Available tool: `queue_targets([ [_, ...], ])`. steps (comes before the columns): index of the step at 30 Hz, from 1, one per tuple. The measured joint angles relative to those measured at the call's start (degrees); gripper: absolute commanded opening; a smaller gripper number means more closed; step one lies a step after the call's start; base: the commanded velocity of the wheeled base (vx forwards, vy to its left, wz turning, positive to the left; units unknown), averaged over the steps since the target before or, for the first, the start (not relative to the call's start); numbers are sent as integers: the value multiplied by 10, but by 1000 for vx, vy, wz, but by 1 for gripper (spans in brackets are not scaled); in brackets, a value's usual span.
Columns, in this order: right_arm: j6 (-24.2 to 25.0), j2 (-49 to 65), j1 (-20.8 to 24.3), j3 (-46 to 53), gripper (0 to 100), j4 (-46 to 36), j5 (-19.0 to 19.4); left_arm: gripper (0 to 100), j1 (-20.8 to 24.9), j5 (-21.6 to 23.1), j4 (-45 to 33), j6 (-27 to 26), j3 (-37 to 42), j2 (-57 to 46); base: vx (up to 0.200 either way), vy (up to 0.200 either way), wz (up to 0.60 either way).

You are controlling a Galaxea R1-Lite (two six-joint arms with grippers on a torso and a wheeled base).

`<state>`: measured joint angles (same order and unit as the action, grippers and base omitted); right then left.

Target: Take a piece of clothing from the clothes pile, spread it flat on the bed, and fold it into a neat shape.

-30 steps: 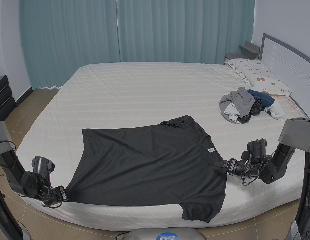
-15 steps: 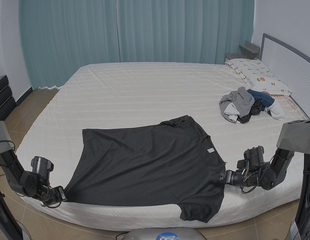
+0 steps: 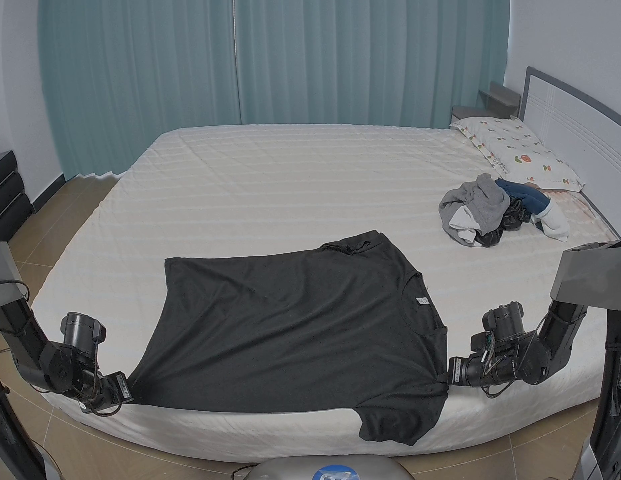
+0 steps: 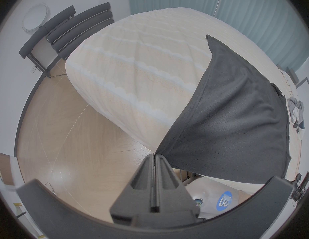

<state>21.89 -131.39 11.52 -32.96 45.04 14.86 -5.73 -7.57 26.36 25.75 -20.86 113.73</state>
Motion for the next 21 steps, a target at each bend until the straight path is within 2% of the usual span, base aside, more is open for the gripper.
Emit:
queue_targets([
  [7,-22,37,-12,5,0,-70,1,0,-7,0,-1,-12,0,-1,0,0,0],
  [12,-71,63,-25,3,0,-152,4,0,-8,1,1,-13,0,0,0,0,0],
  [14,-87,69,-31,3,0,-160,4,0,-8,2,2,-13,1,1,0,0,0],
  [19,-91,75,-35,2,0,-161,2,0,-8,3,3,-13,1,7,0,0,0],
  [20,-91,74,-35,1,100,-160,1,0,-8,4,4,-14,1,7,0,0,0],
  [21,-91,73,-34,1,100,-160,0,100,-7,5,4,-13,0,8,0,0,0],
])
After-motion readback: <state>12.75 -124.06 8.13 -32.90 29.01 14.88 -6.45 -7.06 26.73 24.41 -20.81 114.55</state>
